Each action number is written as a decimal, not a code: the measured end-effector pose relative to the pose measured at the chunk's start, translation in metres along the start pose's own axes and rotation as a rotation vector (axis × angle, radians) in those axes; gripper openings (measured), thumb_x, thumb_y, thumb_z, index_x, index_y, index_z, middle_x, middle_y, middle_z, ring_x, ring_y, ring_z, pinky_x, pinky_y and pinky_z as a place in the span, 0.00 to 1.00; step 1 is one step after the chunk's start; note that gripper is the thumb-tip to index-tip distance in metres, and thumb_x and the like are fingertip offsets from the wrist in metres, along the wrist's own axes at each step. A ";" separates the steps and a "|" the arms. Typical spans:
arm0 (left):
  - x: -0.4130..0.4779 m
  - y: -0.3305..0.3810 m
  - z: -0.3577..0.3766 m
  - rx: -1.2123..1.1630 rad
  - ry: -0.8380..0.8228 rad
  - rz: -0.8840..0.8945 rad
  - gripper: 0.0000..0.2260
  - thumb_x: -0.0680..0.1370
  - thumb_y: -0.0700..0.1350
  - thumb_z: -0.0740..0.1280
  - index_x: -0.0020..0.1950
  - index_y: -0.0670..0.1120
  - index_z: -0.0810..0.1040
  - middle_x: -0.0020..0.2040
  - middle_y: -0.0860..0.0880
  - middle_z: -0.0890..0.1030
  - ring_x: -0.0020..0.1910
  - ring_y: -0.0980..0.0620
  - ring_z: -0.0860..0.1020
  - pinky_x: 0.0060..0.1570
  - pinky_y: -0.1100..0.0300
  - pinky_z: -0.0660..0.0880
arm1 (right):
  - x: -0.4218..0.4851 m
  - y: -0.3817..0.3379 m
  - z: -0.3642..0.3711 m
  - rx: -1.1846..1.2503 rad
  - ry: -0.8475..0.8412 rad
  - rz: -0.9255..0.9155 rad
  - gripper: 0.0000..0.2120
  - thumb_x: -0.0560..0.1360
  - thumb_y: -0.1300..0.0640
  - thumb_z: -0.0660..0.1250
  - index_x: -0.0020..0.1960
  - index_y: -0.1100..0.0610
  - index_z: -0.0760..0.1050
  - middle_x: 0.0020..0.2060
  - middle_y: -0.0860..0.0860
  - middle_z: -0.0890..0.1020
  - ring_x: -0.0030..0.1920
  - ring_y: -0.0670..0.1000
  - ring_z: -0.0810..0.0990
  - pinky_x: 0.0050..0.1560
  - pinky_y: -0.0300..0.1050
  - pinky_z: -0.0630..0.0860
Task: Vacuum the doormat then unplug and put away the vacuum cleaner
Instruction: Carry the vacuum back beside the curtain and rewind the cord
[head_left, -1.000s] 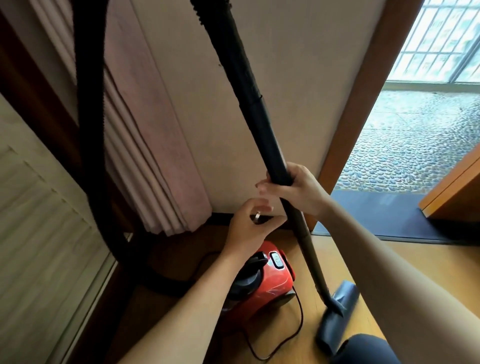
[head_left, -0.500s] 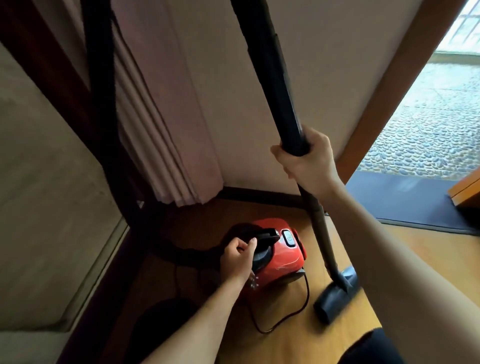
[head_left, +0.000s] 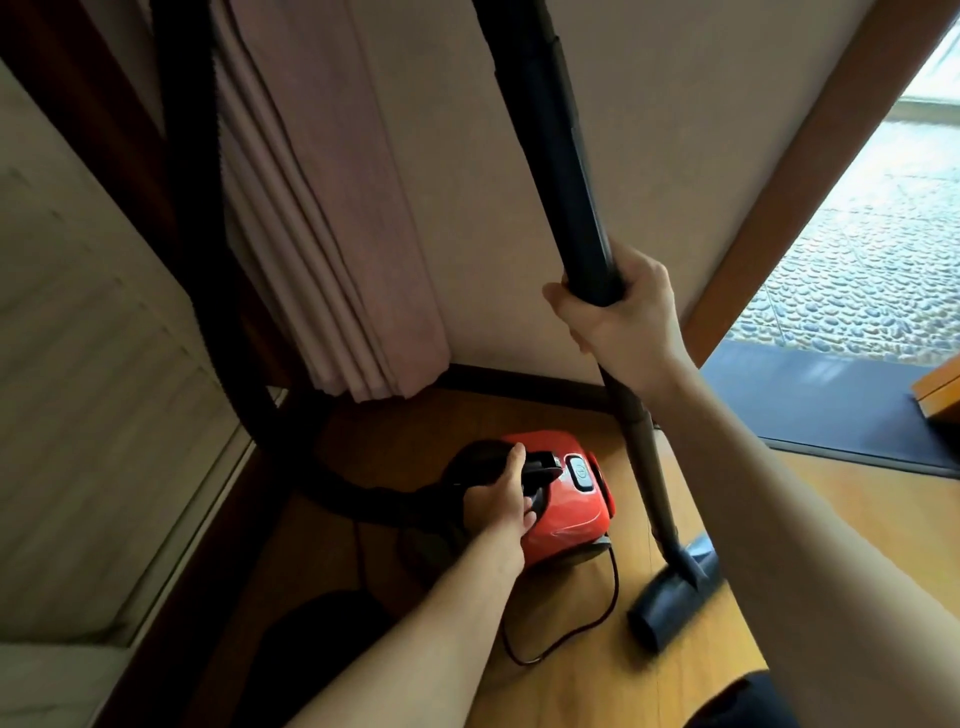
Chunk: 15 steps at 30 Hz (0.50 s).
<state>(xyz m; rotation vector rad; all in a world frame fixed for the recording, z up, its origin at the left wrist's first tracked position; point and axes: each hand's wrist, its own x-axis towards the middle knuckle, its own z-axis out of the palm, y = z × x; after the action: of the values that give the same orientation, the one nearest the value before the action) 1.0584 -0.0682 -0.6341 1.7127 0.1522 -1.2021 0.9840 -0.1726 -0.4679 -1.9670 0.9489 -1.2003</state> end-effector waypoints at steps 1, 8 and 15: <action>-0.003 0.001 0.004 -0.133 -0.032 -0.038 0.18 0.74 0.55 0.74 0.51 0.42 0.75 0.46 0.46 0.80 0.46 0.48 0.81 0.48 0.52 0.82 | 0.000 0.001 -0.001 0.005 0.004 0.004 0.11 0.73 0.58 0.75 0.45 0.63 0.75 0.38 0.65 0.79 0.33 0.64 0.78 0.33 0.60 0.77; -0.010 -0.002 0.025 -0.511 0.012 0.035 0.33 0.70 0.46 0.79 0.70 0.43 0.67 0.60 0.45 0.74 0.56 0.48 0.74 0.52 0.55 0.80 | -0.006 0.005 -0.009 0.044 -0.013 -0.003 0.15 0.73 0.59 0.74 0.45 0.69 0.72 0.37 0.69 0.76 0.32 0.69 0.75 0.29 0.59 0.74; -0.007 -0.011 0.029 -0.554 0.077 0.140 0.41 0.65 0.48 0.81 0.73 0.41 0.65 0.67 0.43 0.74 0.61 0.46 0.77 0.61 0.49 0.78 | -0.008 0.001 -0.012 0.039 -0.005 -0.004 0.14 0.74 0.63 0.74 0.43 0.70 0.71 0.31 0.66 0.76 0.26 0.62 0.75 0.28 0.58 0.74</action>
<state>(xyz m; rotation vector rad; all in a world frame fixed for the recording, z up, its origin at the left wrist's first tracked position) 1.0297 -0.0826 -0.6364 1.2578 0.3691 -0.8849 0.9704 -0.1679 -0.4679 -1.9419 0.9125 -1.2065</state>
